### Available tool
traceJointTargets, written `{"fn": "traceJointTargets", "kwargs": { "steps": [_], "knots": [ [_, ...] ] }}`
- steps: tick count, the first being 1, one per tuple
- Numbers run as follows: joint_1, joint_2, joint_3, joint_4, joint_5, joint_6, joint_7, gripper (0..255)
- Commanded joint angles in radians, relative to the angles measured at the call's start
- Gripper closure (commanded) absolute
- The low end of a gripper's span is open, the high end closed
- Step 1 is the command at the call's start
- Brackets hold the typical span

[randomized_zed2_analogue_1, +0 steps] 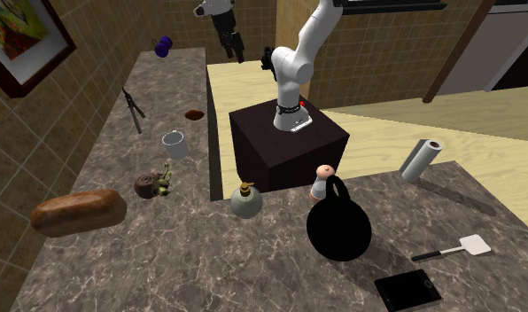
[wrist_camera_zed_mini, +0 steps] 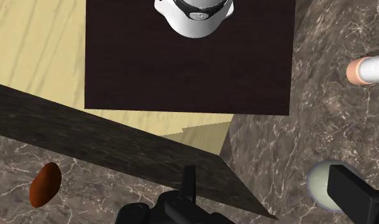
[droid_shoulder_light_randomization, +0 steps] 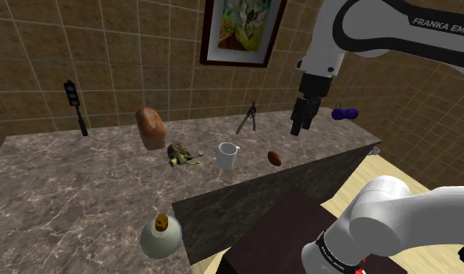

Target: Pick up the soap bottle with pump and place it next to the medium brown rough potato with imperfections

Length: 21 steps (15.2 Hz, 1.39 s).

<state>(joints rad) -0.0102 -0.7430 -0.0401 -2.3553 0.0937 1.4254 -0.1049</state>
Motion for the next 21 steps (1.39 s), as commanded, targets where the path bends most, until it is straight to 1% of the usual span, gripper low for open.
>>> {"fn": "traceJointTargets", "kwargs": {
  "steps": [1, 6, 11, 16, 21],
  "knots": [
    [0.000, 0.000, 0.000, 0.000, 0.000, 0.000, 0.000, 0],
    [0.035, 0.032, 0.095, -0.078, 0.070, 0.139, 0.088, 0],
    [0.072, 0.105, 0.192, -0.123, 0.131, 0.288, 0.172, 0],
    [0.102, 0.217, 0.290, -0.131, 0.176, 0.442, 0.256, 0],
    [0.122, 0.365, 0.385, -0.104, 0.188, 0.593, 0.347, 0]
  ]
}}
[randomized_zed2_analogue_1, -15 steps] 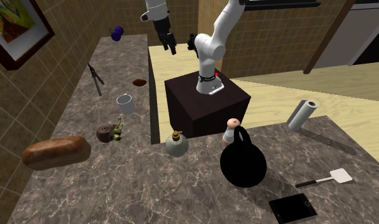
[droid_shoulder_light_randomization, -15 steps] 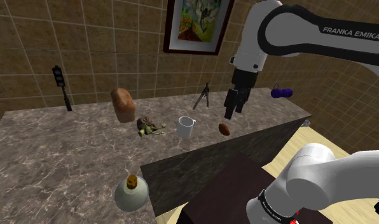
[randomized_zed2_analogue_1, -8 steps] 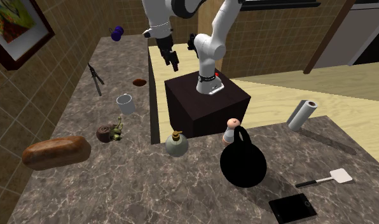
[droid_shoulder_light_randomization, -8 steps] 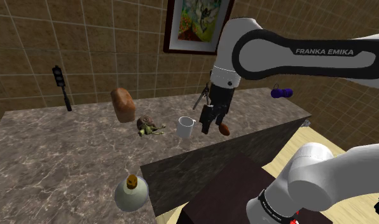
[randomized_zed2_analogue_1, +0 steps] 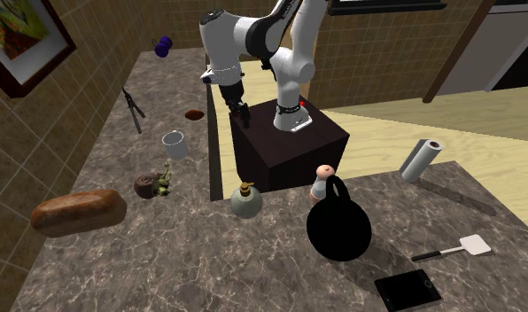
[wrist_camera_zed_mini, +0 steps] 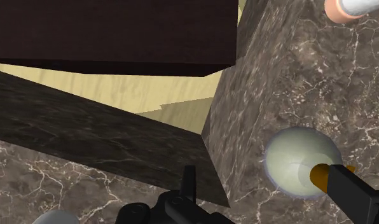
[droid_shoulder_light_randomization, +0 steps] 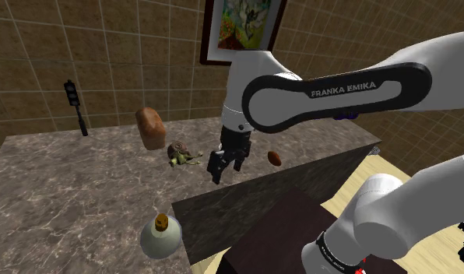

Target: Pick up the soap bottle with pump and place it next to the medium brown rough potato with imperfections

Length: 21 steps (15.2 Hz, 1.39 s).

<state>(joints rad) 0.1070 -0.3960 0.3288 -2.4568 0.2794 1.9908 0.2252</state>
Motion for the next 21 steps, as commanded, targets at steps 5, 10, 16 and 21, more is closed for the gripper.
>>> {"fn": "traceJointTargets", "kwargs": {
  "steps": [5, 10, 16, 21],
  "knots": [
    [0.014, 0.195, 0.104, 0.059, -0.036, 0.169, 0.128, 0],
    [0.028, 0.395, 0.168, 0.154, -0.144, 0.284, 0.271, 0],
    [0.098, 0.645, 0.170, 0.314, -0.331, 0.364, 0.462, 0],
    [0.115, 0.695, 0.154, 0.300, -0.363, 0.423, 0.484, 0]
  ]
}}
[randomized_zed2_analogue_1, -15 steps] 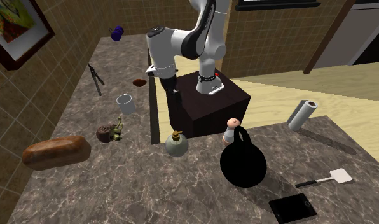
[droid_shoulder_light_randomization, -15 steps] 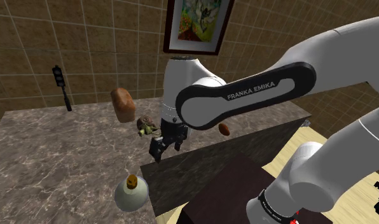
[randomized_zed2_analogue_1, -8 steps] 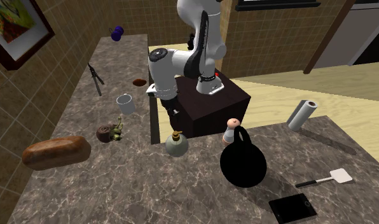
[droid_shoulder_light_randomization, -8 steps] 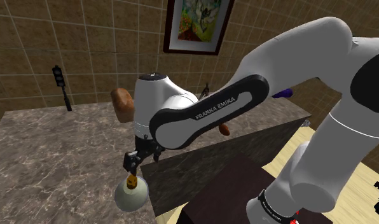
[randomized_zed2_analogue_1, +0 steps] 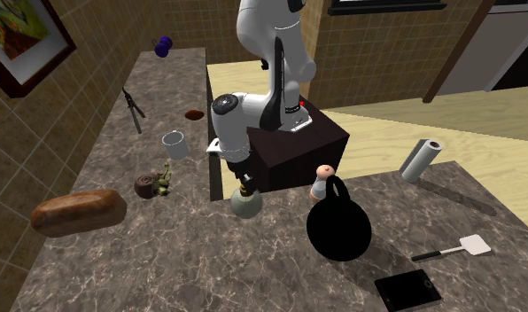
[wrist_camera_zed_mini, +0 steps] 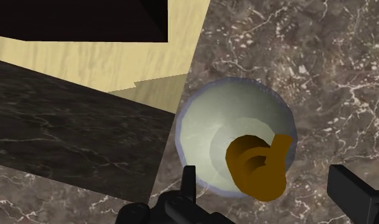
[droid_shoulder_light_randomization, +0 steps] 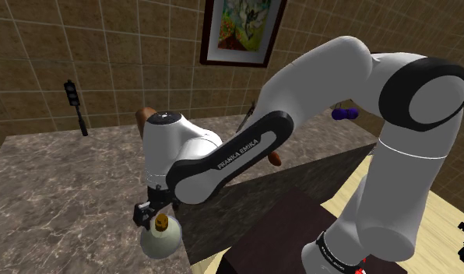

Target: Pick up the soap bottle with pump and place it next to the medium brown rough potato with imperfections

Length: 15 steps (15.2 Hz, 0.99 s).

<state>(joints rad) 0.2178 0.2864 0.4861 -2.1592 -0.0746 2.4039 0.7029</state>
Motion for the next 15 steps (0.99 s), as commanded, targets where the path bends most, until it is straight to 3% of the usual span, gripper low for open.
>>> {"fn": "traceJointTargets", "kwargs": {
  "steps": [1, 11, 12, 15],
  "knots": [
    [0.007, 0.023, -0.007, 0.001, -0.016, 0.021, 0.011, 0],
    [0.013, 0.040, -0.012, -0.002, -0.026, 0.039, 0.018, 0],
    [0.013, 0.040, -0.012, -0.002, -0.026, 0.039, 0.018, 255],
    [0.013, 0.040, -0.012, -0.002, -0.026, 0.039, 0.018, 255]
  ]
}}
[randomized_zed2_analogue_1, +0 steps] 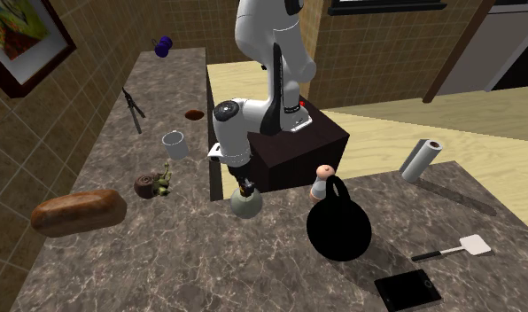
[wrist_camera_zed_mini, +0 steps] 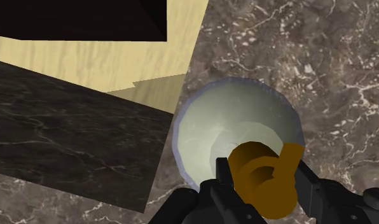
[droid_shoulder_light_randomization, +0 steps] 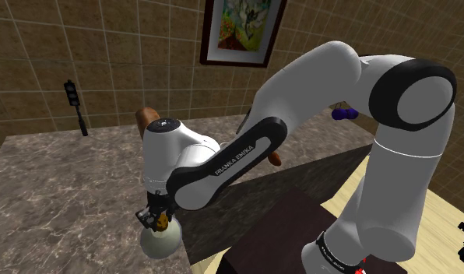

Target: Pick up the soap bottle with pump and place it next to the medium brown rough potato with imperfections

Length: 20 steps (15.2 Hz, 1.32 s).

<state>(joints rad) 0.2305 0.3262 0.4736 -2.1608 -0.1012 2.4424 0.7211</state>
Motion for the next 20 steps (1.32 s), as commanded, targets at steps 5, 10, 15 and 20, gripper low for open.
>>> {"fn": "traceJointTargets", "kwargs": {
  "steps": [5, 10, 15, 20],
  "knots": [
    [0.000, 0.000, 0.000, 0.000, 0.000, 0.000, 0.000, 255],
    [-0.011, -0.042, 0.015, 0.007, 0.027, -0.045, -0.016, 255],
    [-0.023, -0.092, 0.028, 0.021, 0.060, -0.104, -0.034, 255],
    [-0.032, -0.138, 0.038, 0.040, 0.088, -0.164, -0.050, 255]
  ]
}}
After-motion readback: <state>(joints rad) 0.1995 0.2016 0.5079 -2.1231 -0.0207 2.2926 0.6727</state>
